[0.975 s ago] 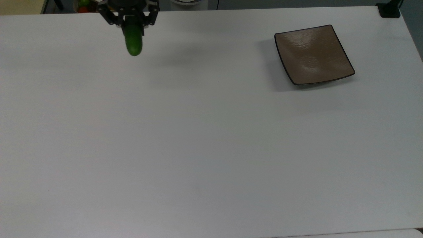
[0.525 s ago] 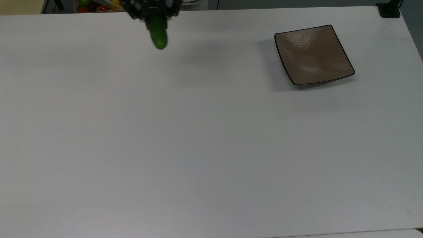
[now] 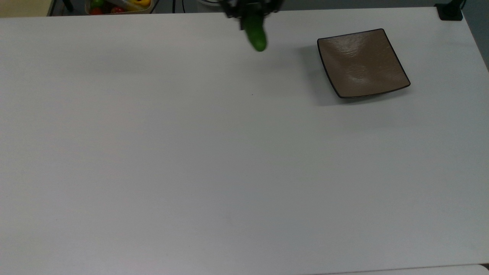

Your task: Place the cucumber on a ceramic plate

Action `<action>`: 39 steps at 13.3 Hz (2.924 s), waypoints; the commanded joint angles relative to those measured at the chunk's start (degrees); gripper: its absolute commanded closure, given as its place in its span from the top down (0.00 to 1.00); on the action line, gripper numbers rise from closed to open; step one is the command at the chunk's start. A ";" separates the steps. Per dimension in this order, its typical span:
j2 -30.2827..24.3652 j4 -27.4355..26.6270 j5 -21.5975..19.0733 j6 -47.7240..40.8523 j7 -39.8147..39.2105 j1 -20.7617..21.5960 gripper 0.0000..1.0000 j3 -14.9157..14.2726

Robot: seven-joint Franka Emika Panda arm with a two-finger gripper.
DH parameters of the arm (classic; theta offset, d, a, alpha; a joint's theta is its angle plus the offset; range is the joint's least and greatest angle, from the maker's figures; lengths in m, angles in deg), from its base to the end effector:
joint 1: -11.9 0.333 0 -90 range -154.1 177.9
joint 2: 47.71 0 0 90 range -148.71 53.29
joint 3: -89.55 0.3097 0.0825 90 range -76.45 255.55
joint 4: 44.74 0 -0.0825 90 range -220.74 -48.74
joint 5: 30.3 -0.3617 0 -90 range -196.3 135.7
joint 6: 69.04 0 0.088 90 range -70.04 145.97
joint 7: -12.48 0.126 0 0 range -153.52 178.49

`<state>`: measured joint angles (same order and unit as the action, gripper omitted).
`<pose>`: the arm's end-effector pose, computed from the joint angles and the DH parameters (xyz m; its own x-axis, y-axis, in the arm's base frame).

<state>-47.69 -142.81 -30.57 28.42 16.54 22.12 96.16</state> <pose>0.5157 0.1565 0.5465 0.9753 0.2204 -0.0113 0.2204 -0.9754 -0.0039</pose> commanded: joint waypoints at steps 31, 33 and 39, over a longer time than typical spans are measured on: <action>24.42 -2.83 9.50 28.23 36.90 20.72 0.66 11.93; 24.42 -2.83 9.50 28.15 36.98 20.63 0.81 11.93; 15.84 -2.65 9.33 20.88 36.81 17.31 1.00 11.84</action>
<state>-24.76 -144.22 -22.02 54.61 52.20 41.47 108.29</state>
